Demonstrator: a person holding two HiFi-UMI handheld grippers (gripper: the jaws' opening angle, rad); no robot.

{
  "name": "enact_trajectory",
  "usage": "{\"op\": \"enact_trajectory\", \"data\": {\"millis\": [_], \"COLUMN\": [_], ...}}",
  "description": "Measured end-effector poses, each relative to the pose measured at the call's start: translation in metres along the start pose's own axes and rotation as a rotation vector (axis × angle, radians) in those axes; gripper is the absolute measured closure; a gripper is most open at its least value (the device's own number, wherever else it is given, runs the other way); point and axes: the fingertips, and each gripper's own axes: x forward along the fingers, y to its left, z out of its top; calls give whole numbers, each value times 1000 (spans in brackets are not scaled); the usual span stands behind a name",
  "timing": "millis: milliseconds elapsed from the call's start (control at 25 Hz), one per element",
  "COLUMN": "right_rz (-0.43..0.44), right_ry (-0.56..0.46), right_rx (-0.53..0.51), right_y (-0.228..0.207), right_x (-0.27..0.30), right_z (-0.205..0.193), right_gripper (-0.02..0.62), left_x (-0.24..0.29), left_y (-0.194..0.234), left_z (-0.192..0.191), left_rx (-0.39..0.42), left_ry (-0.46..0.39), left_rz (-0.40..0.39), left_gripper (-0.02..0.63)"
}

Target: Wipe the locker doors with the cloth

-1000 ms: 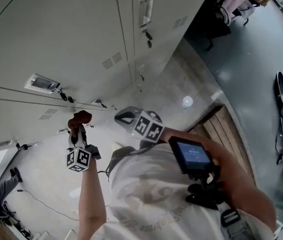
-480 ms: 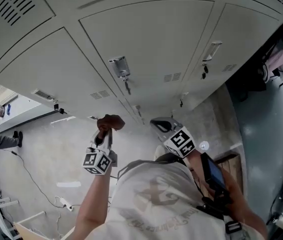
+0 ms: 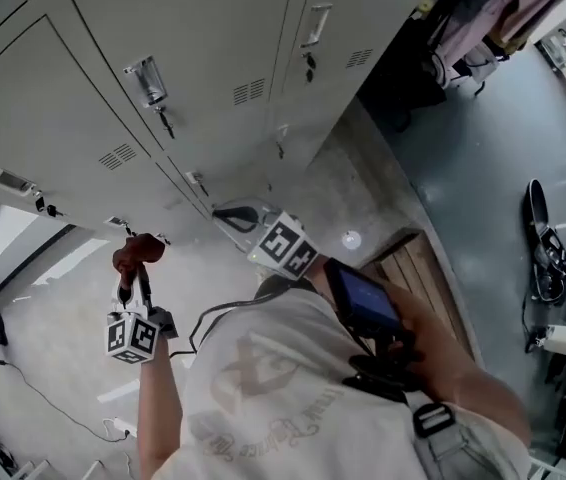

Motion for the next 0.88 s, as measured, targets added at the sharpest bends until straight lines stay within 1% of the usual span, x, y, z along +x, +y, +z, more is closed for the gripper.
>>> {"op": "enact_trajectory", "data": {"millis": [200,320,480,600,680,880], "right_rz": [-26,-32,-27,-45,-59,-77], "right_ry": [-15,-37,-78,-102,-114,-131], "right_rx": [40,47,62,67,79,100], "right_y": [30,48,68,73,75,78], "right_x": [-8,-15,-25,-32,-36,-39], "right_z": [3,7,15,17,18,21], "right_gripper": [588,588,588,588,588,588], "left_x": [-33,-48,-61,-62,-61,-66], "left_y": [8,8,-5,-19,-26,-28], "left_z": [-14,-13,-6,-3,-3,-3], "left_rx": [-4,11,45,77,82,84], "left_ry": [35,35,25,25,26,38], "left_rz": [-8,-17,-60,-110,-135,-151], "left_gripper": [560,560,560,560,560,560]}}
